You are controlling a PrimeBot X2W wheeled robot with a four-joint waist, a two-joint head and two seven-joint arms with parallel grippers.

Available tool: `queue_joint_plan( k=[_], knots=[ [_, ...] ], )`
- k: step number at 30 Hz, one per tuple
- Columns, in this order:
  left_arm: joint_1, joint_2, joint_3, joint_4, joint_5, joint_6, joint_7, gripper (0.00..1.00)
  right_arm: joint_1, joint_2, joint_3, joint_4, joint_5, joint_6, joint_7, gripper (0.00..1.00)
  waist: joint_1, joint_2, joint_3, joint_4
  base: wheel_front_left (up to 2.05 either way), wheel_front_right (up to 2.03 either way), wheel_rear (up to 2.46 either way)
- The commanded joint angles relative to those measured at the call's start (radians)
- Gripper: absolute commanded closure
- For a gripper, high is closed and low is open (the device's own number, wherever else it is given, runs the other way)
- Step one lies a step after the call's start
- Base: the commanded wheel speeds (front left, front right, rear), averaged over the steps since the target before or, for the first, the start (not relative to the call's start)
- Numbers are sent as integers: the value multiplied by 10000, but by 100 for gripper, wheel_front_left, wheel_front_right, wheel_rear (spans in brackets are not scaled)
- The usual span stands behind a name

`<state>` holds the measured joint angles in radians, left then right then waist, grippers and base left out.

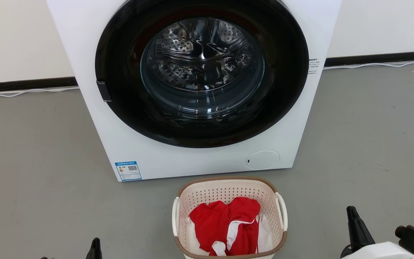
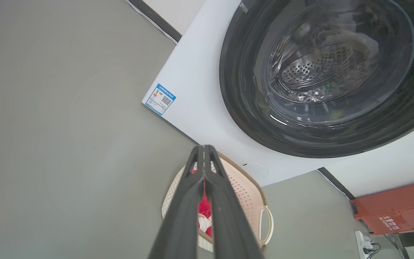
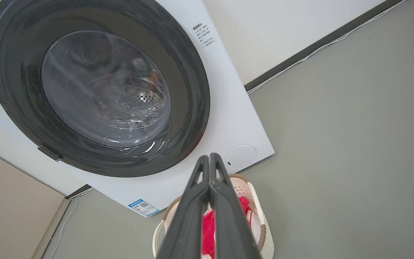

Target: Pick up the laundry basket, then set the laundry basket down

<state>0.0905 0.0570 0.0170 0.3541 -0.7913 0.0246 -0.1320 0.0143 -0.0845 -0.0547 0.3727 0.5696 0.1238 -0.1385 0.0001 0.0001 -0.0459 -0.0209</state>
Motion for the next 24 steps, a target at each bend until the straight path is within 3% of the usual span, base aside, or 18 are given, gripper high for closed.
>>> queue_joint_plan(
  k=[1, 24],
  knots=[
    [-609, 32, 174, -307, -293, -124, 46, 100, -524, -61, 24, -294, 386, 38, 110, 100, -1, -1, 10, 4, 0, 0, 0],
    [-1013, 3, 410, -535, -2598, -543, 753, 100, -728, 57, -159, -583, 3313, 47, 817, 100, -1, -1, 151, 65, 0, 0, 0]
  ],
)
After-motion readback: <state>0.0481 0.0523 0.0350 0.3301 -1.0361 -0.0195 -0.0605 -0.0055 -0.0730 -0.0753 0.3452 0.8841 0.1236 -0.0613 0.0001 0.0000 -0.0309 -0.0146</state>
